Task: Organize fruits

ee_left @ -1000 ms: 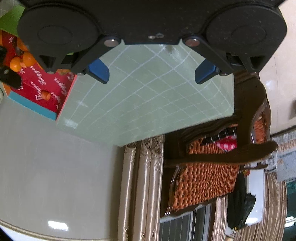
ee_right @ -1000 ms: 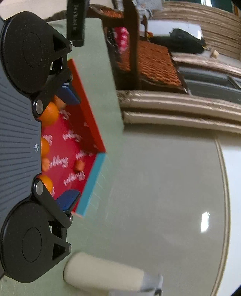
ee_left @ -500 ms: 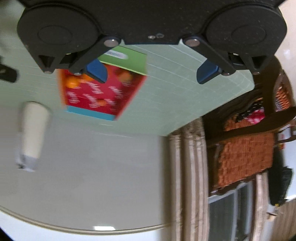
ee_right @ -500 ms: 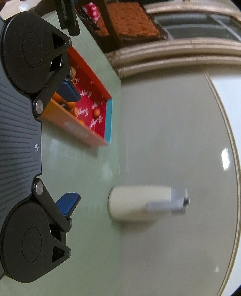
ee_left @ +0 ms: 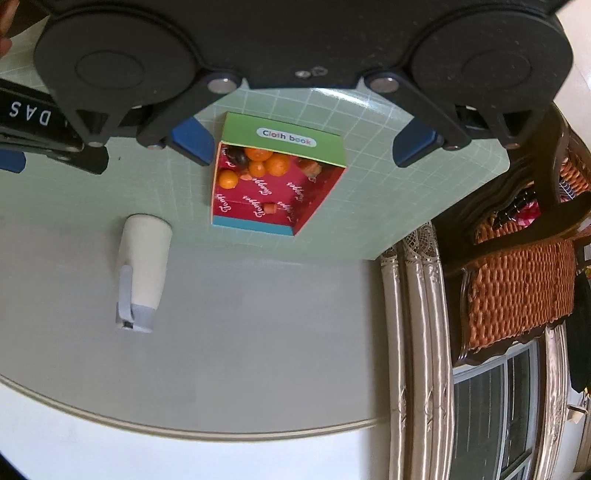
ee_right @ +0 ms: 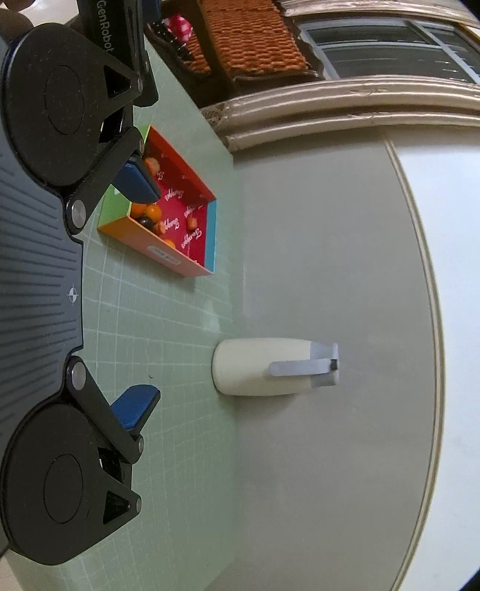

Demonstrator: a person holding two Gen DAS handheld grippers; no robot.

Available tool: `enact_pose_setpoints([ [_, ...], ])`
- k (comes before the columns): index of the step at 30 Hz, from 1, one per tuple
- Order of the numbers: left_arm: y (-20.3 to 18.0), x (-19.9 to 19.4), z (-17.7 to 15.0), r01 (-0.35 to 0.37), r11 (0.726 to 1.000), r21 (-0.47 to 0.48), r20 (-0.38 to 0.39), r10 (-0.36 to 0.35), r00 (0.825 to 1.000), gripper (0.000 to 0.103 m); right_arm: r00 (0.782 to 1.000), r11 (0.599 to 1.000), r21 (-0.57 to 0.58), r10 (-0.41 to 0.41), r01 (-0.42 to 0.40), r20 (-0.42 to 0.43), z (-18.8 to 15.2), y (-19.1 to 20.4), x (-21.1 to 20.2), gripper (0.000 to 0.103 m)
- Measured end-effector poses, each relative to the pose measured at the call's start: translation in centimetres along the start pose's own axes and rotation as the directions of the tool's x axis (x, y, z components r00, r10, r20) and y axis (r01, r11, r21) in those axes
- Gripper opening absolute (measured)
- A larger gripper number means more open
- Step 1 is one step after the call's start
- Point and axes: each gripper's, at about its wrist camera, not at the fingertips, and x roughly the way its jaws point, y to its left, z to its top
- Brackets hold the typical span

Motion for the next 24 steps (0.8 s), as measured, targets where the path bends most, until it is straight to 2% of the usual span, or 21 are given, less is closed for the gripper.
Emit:
enact_pose_setpoints([
  [9, 0.00, 0.01, -0.14, -0.023, 1.000, 0.001, 0.000, 0.023, 1.000, 0.097, 1.000, 0.999, 0.021, -0.028, 0.028, 0.001, -0.29, -0.60, 0.23, 0.103],
  [24, 0.17, 0.19, -0.36, -0.009, 1.000, 0.004, -0.012, 0.009, 1.000, 0.097, 1.000, 1.000, 0.014, -0.022, 0.022, -0.006, -0.71, -0.38, 0.33, 0.103],
])
